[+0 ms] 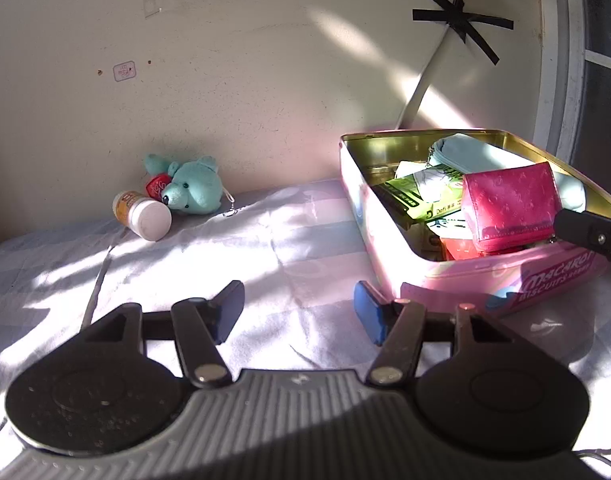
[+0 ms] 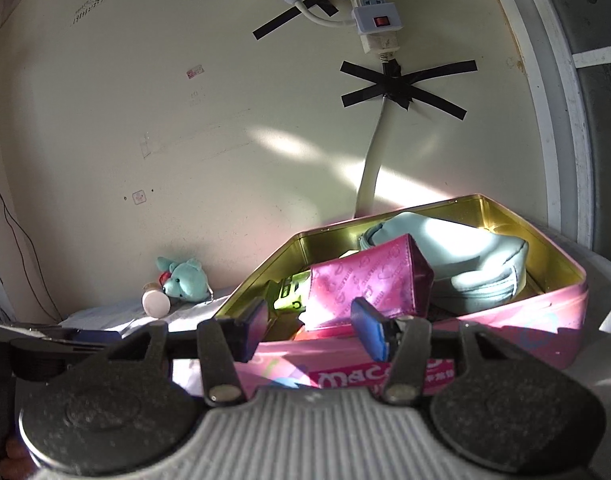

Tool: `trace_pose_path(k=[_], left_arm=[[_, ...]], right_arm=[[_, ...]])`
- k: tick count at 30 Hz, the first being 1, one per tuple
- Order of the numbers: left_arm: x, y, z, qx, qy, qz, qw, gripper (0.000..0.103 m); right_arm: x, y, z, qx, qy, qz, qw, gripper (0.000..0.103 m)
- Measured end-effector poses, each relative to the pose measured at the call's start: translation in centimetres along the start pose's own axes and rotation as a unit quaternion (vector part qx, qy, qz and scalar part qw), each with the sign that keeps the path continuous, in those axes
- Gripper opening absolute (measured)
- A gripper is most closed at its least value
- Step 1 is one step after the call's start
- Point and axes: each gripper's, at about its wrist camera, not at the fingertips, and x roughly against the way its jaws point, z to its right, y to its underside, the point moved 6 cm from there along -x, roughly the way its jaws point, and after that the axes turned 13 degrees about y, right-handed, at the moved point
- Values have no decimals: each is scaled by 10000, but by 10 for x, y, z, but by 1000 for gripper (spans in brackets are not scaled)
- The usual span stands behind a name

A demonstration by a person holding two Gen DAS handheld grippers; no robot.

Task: Organize objects
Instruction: 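Move the right gripper toward the white vitamin bottle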

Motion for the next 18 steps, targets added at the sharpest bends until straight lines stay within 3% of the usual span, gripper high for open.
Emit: trace_pose_path(k=[18], left_arm=[[16, 34, -93, 537, -703, -37, 9961, 64]], right_arm=[[0, 10, -93, 874, -454, -156, 9950, 50]])
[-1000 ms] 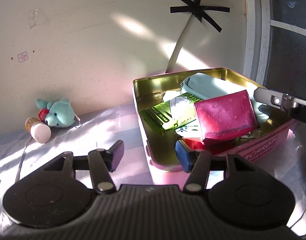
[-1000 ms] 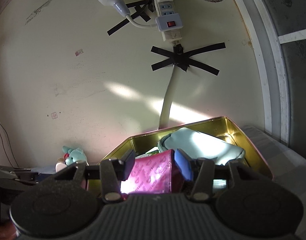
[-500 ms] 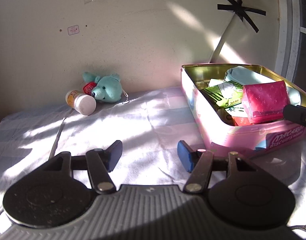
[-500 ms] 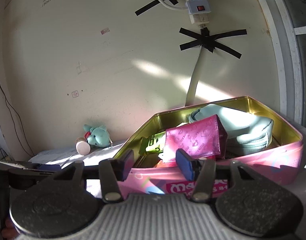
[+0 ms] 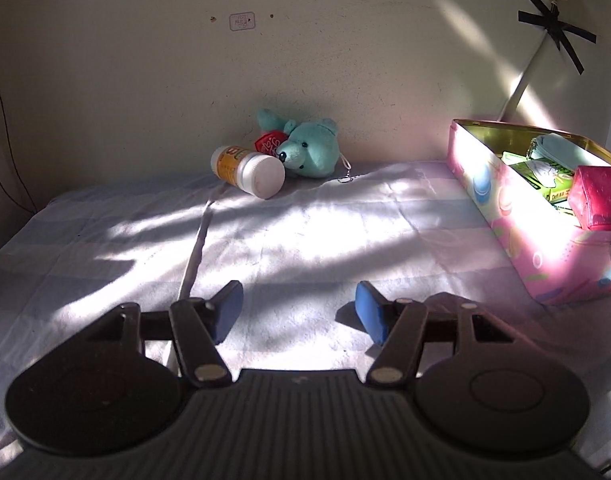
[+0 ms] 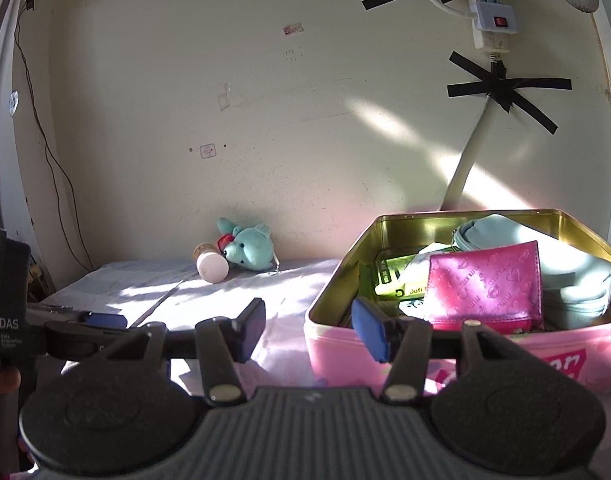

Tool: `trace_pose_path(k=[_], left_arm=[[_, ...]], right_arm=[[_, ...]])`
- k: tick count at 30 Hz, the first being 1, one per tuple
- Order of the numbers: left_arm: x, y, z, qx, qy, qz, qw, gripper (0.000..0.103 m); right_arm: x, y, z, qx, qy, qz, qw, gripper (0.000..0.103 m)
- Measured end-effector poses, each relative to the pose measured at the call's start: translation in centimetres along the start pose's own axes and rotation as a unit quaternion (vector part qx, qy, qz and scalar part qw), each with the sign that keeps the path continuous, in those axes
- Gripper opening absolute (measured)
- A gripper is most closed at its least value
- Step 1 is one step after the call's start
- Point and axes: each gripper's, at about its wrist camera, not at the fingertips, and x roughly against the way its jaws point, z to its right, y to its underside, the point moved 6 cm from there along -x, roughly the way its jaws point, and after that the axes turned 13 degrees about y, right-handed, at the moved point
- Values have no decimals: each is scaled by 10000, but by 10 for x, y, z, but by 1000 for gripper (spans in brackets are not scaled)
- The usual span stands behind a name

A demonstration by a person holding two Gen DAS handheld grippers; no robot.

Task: Organize objects
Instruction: 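Move the right gripper toward the white vitamin bottle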

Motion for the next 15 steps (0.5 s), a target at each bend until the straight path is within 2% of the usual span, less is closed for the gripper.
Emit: trace_pose_path(k=[12, 15], left_arm=[[0, 11, -70, 176, -475, -14, 9987, 65], [-1, 12, -99, 467, -679, 48, 9966, 65]], right_arm=[[-25, 7, -71, 703, -420, -290, 9962, 51], [-43, 4, -94, 900, -590, -391, 9934, 51]])
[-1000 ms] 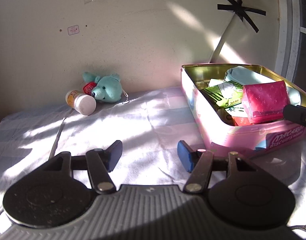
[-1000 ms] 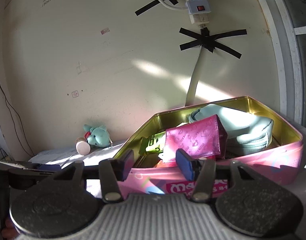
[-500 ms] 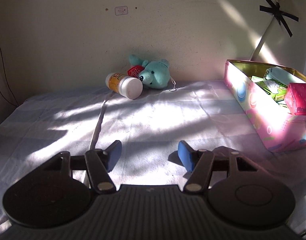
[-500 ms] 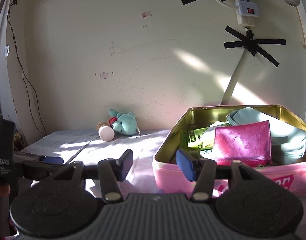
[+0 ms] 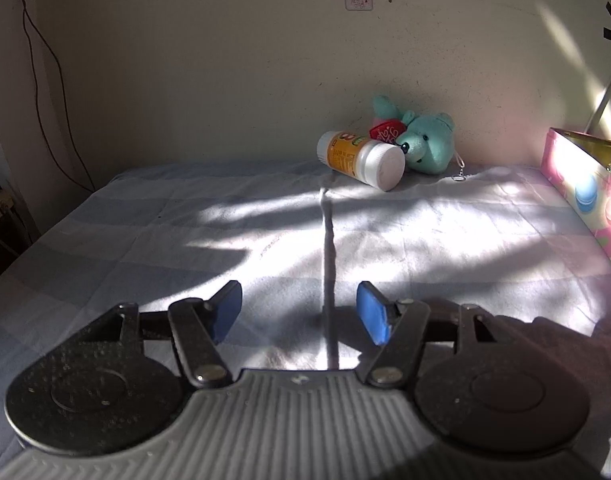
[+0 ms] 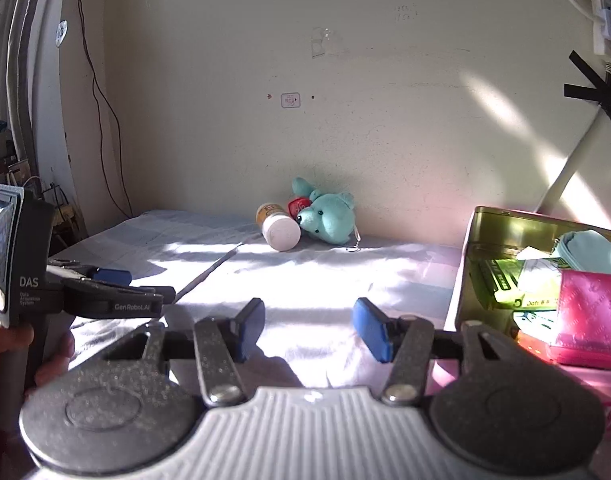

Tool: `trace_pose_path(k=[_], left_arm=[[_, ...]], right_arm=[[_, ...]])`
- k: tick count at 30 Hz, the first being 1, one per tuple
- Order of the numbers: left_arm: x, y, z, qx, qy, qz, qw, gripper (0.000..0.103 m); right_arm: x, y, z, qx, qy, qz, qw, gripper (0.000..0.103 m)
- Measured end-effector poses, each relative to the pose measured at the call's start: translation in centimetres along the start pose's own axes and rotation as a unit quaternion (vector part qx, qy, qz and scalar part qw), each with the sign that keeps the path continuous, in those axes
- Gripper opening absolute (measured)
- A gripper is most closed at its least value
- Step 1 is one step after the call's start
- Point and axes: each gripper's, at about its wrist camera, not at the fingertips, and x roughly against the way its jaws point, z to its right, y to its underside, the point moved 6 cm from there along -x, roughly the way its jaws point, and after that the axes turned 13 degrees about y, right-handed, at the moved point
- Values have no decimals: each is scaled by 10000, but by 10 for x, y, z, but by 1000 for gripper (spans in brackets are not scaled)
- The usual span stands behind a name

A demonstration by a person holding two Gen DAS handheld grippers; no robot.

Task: Organize objects
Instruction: 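Move the right gripper toward the white vitamin bottle, then close the right gripper on the white vitamin bottle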

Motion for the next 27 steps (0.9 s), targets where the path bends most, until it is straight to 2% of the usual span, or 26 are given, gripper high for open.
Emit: trace_pose_path(k=[4, 5, 7, 11, 15, 20, 24, 27], left_arm=[[-9, 8, -33, 713, -101, -69, 9974, 65], [-10, 9, -37, 869, -49, -142, 9961, 65], [-7, 7, -44, 1108, 106, -49, 9938, 66], [-5, 6, -50, 1248, 55, -4, 9922, 69], [-6, 5, -53, 1380, 157, -41, 9903, 70], [-1, 2, -53, 1389, 233, 58, 9900, 70], [0, 1, -55, 1449, 271, 80, 9890, 73], [-3, 2, -55, 1443, 252, 22, 9892, 73]], right_arm=[[-42, -19, -34, 264, -245, -103, 9993, 51], [-55, -24, -43, 327, -285, -135, 9990, 51], [-83, -36, -61, 470, -347, -191, 9981, 51], [-142, -63, -92, 889, -307, -250, 9953, 51], [-198, -83, -108, 930, -226, -526, 9940, 51], [-255, -85, -113, 1317, 267, -771, 9879, 54], [-278, -79, -117, 1629, 293, -937, 9817, 55], [-279, -69, -125, 2099, 456, -822, 9732, 55]])
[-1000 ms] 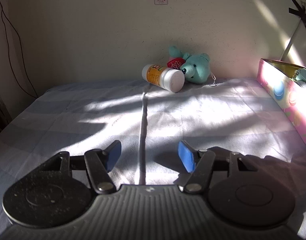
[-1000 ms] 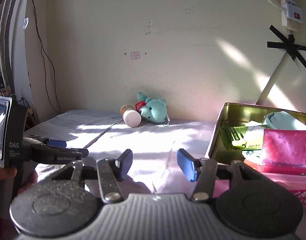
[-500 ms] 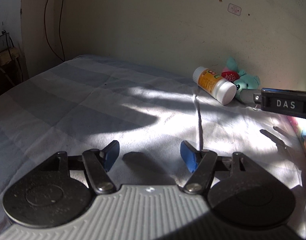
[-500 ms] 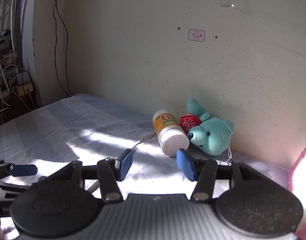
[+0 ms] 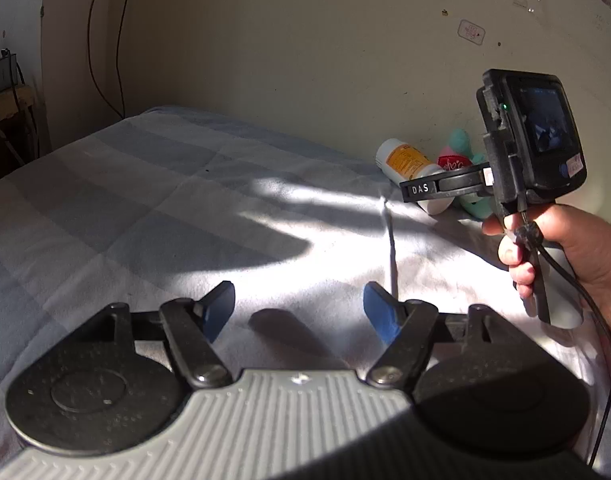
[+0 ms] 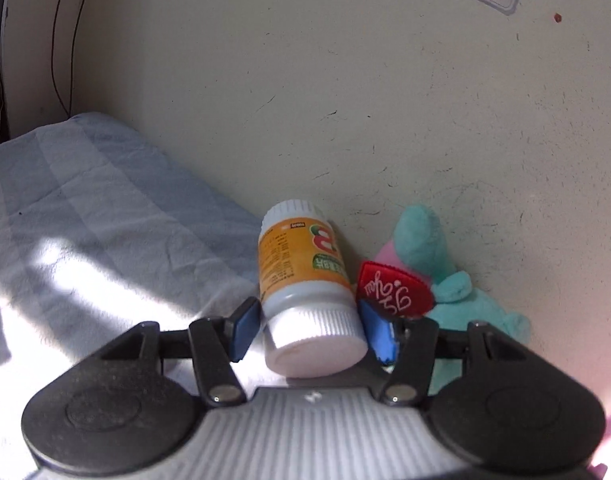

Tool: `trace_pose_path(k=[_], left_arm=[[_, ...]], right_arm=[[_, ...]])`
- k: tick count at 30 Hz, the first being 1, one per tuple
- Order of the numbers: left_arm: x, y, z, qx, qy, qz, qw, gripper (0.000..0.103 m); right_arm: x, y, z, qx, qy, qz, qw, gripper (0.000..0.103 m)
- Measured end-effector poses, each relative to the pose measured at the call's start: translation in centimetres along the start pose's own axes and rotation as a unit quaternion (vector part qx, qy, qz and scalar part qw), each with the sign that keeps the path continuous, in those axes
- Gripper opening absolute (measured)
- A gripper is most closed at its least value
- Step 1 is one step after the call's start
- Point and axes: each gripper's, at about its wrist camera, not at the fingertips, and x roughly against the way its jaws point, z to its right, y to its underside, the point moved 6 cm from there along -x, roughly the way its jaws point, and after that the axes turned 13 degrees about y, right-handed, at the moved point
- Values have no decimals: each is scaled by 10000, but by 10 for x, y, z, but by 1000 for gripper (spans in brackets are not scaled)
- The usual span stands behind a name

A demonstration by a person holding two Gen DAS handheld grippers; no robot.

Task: Organize objects
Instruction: 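Close the right gripper on the white vitamin bottle, then lift the vitamin bottle with the right gripper and carry it over the pink tin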

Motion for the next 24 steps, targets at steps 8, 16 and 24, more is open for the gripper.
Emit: trace_pose_path(k=[8, 16, 24], left_arm=[[-5, 2, -6, 43, -107, -110, 9999, 73], [-4, 3, -6, 49, -39, -135, 9999, 73], [-3, 7, 0, -118, 1, -166, 9998, 73]], right_arm=[[38, 30, -7, 504, 34, 249, 9984, 53], [147, 108, 5, 917, -547, 643, 9922, 53], [240, 173, -1, 982, -1116, 817, 9855, 53]])
